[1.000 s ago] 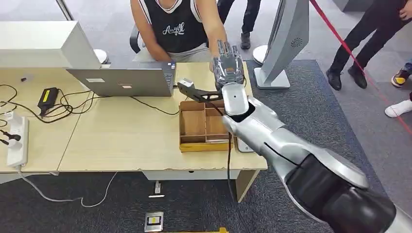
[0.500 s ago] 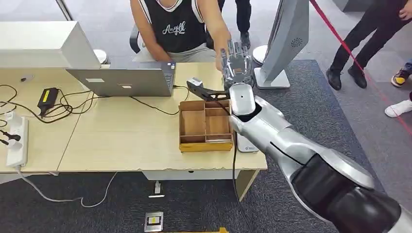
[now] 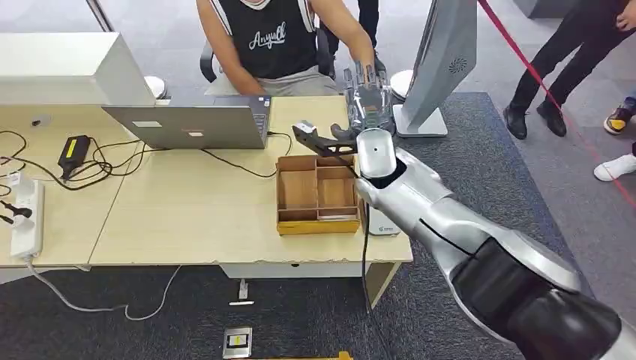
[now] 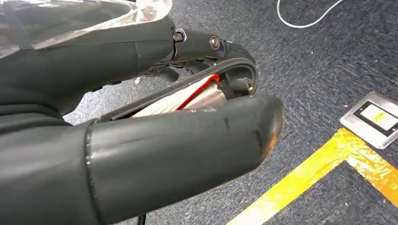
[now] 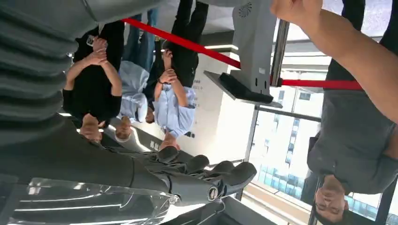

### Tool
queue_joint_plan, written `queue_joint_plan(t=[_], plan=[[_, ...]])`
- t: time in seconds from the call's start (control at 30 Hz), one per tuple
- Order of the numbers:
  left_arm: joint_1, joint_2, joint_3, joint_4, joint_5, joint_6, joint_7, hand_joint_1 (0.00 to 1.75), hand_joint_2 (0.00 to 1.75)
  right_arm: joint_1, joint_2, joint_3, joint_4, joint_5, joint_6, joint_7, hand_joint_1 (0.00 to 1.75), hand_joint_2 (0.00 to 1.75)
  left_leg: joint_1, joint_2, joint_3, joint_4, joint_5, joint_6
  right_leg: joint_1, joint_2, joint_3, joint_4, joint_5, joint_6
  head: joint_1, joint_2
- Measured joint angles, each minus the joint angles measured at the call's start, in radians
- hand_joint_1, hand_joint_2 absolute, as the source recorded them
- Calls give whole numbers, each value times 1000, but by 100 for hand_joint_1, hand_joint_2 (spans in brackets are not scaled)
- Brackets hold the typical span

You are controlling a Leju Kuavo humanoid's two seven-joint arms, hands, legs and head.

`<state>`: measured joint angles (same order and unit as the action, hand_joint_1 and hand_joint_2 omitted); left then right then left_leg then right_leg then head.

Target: Pass the card to the sensor for recognition and then transmit it.

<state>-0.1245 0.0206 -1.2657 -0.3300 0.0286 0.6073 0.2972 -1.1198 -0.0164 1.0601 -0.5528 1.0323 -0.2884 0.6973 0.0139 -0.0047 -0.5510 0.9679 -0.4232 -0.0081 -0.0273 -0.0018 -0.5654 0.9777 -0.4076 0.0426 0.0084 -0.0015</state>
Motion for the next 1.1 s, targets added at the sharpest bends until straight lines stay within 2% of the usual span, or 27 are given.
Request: queue_joint_plan(t=[0.3, 0.47, 0.63, 0.73, 0.77, 0.8, 0.83, 1.1], plan=[[4, 0, 0, 0, 5, 8, -1, 0, 0, 3, -5, 2, -6, 16, -11, -23, 0, 0, 0, 0, 0, 0, 0, 0, 0, 0, 0, 0, 0, 0, 0, 0], [13, 0, 1, 0, 16, 21, -7, 0, 0, 26, -25, -2, -43, 5, -85, -57, 0, 0, 0, 0, -1, 0, 0, 0, 0, 0, 0, 0, 0, 0, 0, 0], [16, 1, 3, 0, 27, 21, -7, 0, 0, 71, -91, -27, -112, -1, -146, -46, 0, 0, 0, 0, 0, 0, 0, 0, 0, 0, -1, -1, 0, 0, 0, 0], [18, 2, 6, 0, 36, 29, -9, 0, 0, 123, -171, -64, -181, -33, -179, -10, 0, 0, 0, -2, 1, 1, 0, 0, 0, -1, 1, -2, 0, 0, 0, 0], [20, 2, 6, 0, 36, 29, -9, 0, 0, 137, -171, -64, -181, -33, -179, -10, 0, 0, 0, -2, 0, 1, 0, 0, 0, -1, 1, -2, 0, 0, 0, 0], [22, 3, 8, 0, 37, 32, -9, 0, 0, 156, -225, -102, -214, -49, -192, 1, 0, 0, -1, -1, 1, 1, 0, 1, 0, -1, 0, -2, 0, 0, 1, 0], [23, 3, 8, 0, 37, 33, -9, 0, 0, 173, -254, -126, -240, -52, -193, 2, 0, 0, -1, -2, 1, 1, 0, 1, -1, -1, 1, -2, 0, 0, 1, 0], [25, 8, 9, 0, 53, 33, -10, 0, 0, 307, -404, -276, -415, -58, -196, 3, 0, 0, 0, 0, 1, 1, -1, 1, 0, 1, 0, -2, 0, 0, 0, 0]])
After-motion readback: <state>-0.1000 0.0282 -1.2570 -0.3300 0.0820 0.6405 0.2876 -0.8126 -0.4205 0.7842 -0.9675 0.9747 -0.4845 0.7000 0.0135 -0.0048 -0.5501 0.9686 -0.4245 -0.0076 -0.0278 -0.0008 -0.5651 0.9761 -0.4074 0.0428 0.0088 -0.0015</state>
